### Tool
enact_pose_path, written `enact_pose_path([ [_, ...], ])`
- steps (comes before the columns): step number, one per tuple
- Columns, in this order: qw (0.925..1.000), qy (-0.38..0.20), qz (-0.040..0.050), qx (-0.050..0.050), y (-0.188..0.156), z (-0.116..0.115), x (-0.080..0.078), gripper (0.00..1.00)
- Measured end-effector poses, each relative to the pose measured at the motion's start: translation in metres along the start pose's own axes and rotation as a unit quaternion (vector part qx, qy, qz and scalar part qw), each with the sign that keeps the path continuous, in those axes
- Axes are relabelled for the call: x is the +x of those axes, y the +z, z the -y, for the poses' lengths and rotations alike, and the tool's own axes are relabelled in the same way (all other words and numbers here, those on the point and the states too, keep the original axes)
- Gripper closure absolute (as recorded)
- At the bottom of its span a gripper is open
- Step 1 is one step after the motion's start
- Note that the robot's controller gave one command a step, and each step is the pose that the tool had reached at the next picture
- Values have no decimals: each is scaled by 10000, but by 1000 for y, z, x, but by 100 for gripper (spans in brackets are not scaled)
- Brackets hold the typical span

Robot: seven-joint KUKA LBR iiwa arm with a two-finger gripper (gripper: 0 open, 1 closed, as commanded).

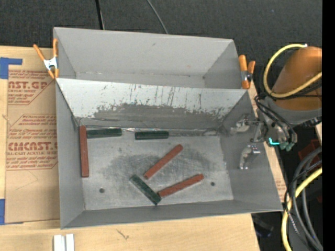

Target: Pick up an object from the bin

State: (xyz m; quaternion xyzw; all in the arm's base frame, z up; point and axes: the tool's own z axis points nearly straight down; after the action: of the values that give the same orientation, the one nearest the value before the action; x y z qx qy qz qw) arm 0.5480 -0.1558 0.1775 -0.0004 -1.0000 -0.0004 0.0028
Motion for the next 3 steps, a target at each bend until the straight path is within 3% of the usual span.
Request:
enact_pose_path([
  [2,9998,-202,66,20,5,-7,3,0],
  [3,9894,-1449,30,4,30,-98,30,0],
])
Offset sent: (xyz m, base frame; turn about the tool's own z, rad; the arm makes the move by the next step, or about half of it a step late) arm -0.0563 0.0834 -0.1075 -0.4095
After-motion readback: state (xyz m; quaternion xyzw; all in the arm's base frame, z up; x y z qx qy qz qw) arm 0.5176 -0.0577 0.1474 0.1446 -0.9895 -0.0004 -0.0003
